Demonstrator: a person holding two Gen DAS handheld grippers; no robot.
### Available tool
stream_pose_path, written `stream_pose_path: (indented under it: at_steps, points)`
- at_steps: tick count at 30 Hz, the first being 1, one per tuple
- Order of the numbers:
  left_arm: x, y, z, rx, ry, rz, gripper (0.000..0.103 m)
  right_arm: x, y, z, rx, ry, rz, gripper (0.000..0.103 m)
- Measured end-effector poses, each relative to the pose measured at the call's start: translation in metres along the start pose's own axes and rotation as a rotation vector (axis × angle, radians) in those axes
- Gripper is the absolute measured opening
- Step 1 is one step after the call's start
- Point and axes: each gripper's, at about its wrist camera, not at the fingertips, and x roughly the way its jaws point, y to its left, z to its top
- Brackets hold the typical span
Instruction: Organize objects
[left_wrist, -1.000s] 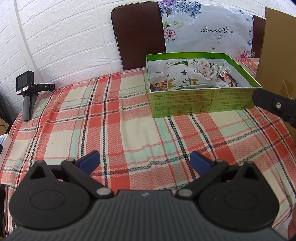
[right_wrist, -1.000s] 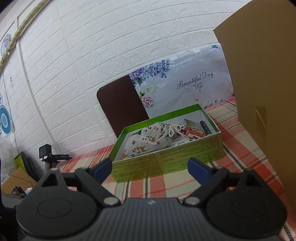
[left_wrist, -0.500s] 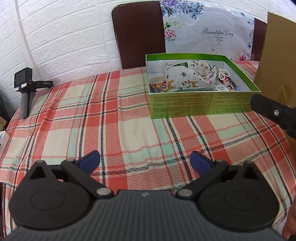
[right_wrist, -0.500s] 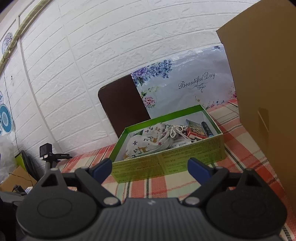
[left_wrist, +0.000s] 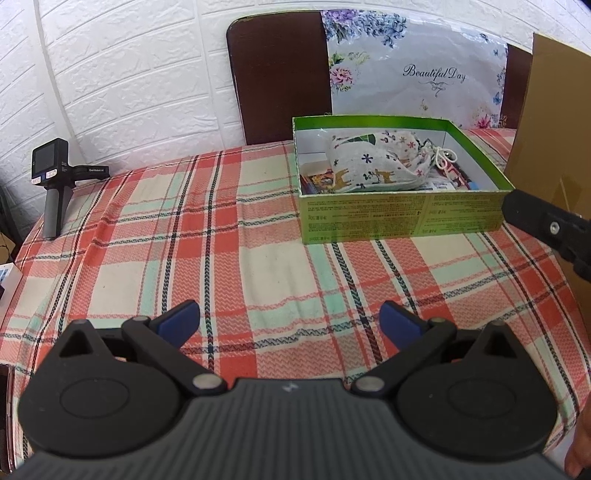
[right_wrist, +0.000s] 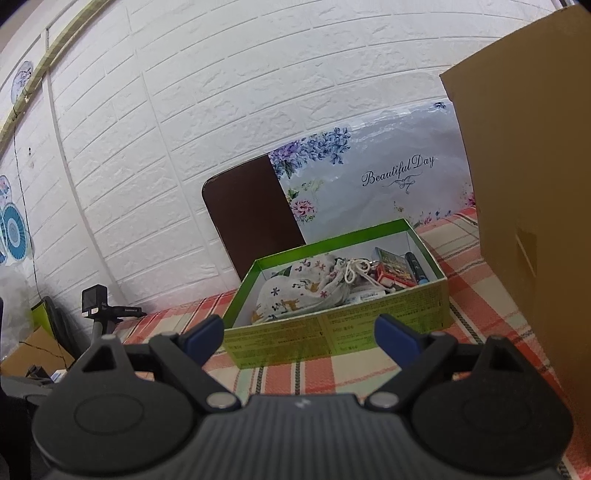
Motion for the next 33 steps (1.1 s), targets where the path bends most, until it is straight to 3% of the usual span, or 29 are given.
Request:
stream_pose_path:
  at_steps: [33]
  points:
    - [-0.0007,0.005,-0.0054,-0.013,-0.003,0.012,0.103,-0.004,0.0069,-0.0044,-0.019,0.0,0.002,0.092]
